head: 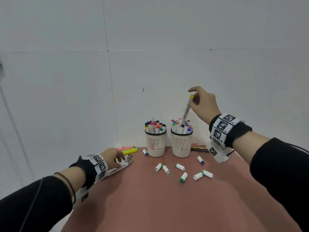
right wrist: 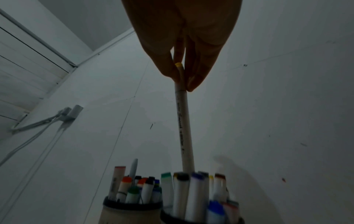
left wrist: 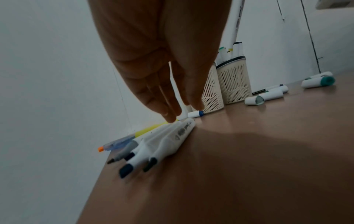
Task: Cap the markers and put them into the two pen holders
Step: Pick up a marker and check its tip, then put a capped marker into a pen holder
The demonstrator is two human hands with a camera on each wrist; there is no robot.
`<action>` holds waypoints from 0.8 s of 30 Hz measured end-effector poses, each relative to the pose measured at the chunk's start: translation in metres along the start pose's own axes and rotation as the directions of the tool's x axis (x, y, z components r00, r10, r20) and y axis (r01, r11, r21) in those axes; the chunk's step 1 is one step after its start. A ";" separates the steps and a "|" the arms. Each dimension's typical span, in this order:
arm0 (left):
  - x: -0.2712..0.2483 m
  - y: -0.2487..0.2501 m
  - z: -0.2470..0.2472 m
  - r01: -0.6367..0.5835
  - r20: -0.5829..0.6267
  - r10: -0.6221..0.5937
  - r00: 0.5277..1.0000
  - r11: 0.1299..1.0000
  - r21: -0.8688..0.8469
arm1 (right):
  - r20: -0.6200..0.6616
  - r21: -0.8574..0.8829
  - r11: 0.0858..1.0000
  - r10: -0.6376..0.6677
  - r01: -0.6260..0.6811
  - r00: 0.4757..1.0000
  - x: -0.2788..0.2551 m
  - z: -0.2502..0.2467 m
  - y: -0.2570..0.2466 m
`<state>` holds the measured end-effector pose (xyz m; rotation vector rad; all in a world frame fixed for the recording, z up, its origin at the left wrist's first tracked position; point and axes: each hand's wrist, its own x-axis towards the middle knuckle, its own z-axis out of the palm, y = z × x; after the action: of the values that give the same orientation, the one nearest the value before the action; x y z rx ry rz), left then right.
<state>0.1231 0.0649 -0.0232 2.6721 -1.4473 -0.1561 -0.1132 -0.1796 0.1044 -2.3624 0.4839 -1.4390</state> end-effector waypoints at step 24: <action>-0.011 0.025 -0.002 -0.063 -0.030 0.058 0.998 0.978 -0.198 | 0.208 -0.226 0.974 0.056 -0.008 0.977 -0.024 0.071 0.061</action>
<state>0.0965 0.0609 -0.0172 2.4607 -1.4218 -0.2485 -0.0673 -0.2150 0.0275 -2.6336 0.6525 -1.1506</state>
